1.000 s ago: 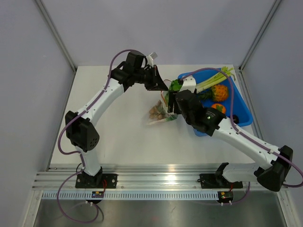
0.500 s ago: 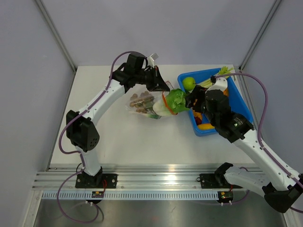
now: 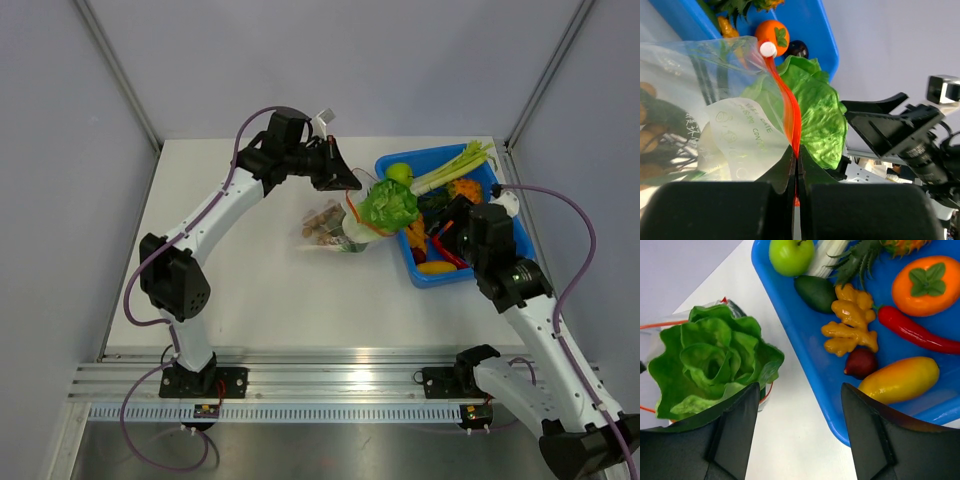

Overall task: Place the food in the zip-top bag and seal the zipper
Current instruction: Place the fake vegetable in the bin.

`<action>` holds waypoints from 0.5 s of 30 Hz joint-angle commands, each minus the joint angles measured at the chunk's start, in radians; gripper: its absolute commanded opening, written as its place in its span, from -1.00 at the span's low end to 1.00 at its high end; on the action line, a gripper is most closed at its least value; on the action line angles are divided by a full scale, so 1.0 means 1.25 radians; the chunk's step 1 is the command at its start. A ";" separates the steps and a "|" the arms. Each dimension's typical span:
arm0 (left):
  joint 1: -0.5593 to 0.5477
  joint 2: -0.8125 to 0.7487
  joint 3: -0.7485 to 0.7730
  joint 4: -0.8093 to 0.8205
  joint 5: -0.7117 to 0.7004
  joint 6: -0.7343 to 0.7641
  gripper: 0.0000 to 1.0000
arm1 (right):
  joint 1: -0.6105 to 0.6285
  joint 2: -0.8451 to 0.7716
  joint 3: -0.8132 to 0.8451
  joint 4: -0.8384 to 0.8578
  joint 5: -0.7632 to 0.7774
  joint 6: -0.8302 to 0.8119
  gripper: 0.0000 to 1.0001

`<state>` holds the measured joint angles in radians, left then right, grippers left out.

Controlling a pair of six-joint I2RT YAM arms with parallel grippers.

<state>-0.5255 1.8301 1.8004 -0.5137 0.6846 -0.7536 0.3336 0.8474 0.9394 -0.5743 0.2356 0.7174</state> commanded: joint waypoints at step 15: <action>-0.002 -0.021 0.086 0.153 0.072 -0.095 -1.00 | -0.150 0.078 -0.100 0.153 -0.337 0.085 0.32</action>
<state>-0.5255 1.8301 1.8454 -0.4229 0.7174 -0.8299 0.1482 0.9363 0.8017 -0.4831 -0.0986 0.8108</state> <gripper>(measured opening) 0.005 0.665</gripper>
